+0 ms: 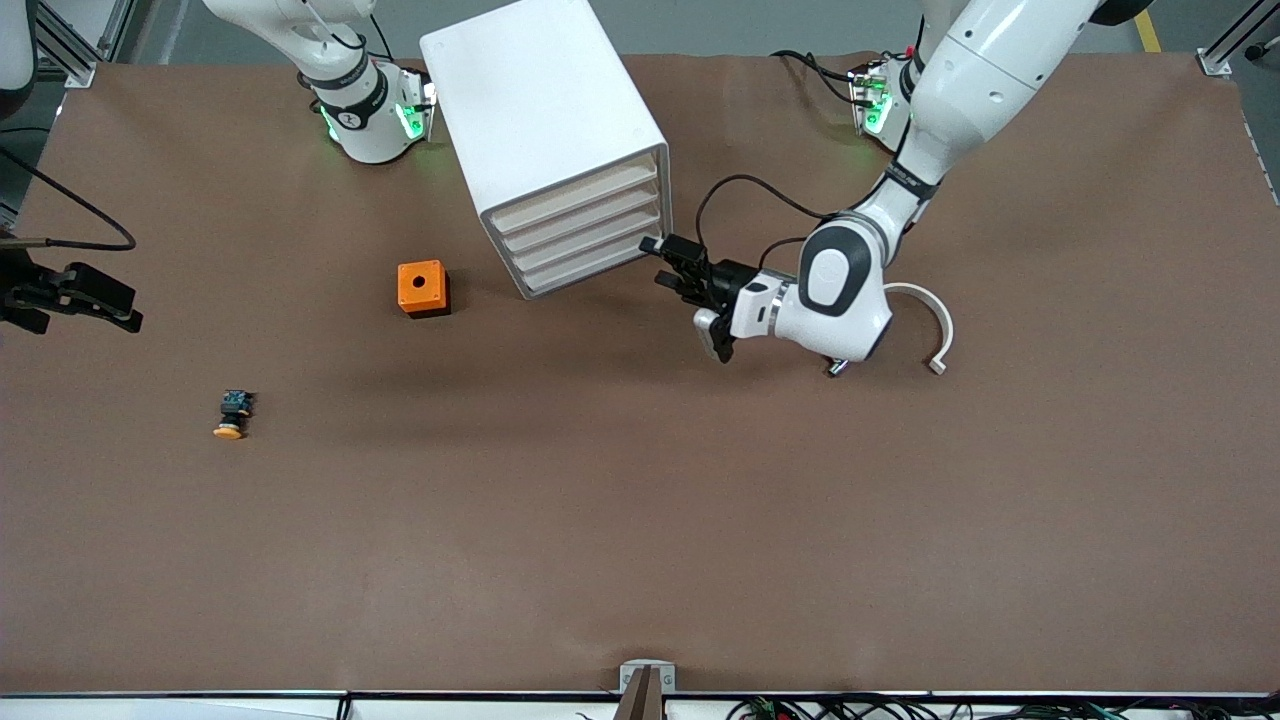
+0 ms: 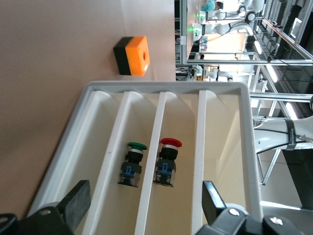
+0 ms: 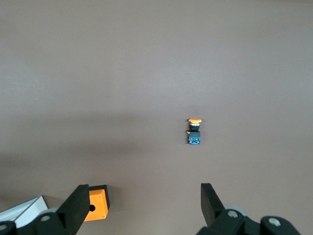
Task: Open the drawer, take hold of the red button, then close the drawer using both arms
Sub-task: 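Grasp the drawer front edge with the left gripper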
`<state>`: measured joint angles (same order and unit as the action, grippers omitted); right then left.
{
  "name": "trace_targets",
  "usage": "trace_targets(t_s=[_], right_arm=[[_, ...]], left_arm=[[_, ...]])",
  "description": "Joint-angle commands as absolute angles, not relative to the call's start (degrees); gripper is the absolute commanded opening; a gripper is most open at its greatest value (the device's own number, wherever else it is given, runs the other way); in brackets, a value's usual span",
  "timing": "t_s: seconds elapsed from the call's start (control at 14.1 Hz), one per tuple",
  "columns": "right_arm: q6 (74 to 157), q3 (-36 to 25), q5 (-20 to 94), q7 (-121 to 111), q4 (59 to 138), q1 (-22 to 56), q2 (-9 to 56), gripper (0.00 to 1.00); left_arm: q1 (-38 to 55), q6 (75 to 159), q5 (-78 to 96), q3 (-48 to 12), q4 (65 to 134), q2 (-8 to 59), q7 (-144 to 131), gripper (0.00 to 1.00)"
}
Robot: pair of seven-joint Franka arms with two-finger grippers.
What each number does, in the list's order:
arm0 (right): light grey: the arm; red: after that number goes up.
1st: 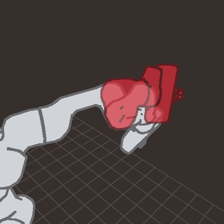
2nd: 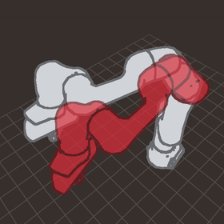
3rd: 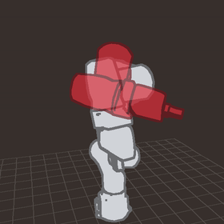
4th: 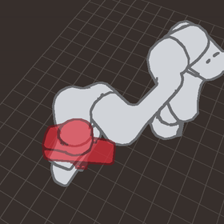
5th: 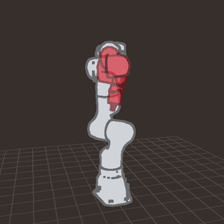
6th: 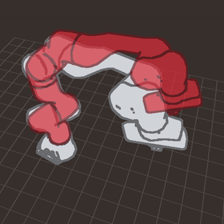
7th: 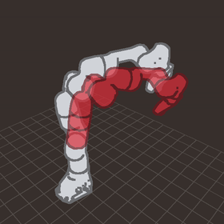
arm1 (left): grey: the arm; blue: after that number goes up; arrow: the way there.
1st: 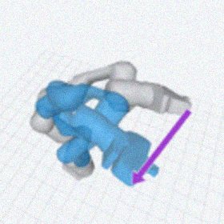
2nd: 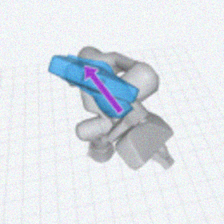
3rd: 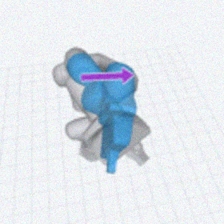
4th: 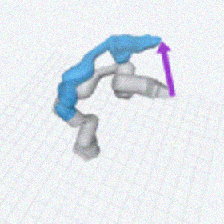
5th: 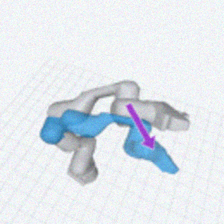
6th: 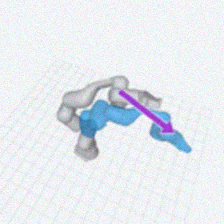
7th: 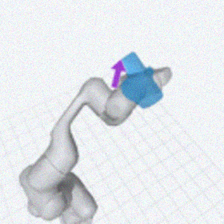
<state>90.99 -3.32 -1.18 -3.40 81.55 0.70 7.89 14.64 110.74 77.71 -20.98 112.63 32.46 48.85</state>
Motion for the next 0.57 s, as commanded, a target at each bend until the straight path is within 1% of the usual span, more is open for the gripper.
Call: trace_targets(t_s=[0.0, 0.14, 0.35, 0.5], right_arm=[[91.1, -3.4, -0.5, -2.6, 81.3, 1.2, 8.0, 1.00], [91.1, -3.4, -0.5, -2.6, 81.3, 1.9, 8.4, 1.00], [90.8, -3.4, -0.5, -1.0, 81.5, 2.5, 8.4, 1.00], [90.6, -3.4, -0.5, 2.1, 81.4, 3.8, 8.4, 1.00]], left_arm=[[16.3, 111.4, 82.2, -21.5, 113.4, 33.6, 54.0, 1.00], [18.5, 111.5, 86.2, -21.4, 113.6, 35.4, 58.9, 1.00], [20.7, 112.8, 89.5, -21.4, 113.6, 36.4, 64.8, 1.00], [21.4, 113.6, 90.7, -21.4, 113.6, 37.1, 67.2, 0.95]])
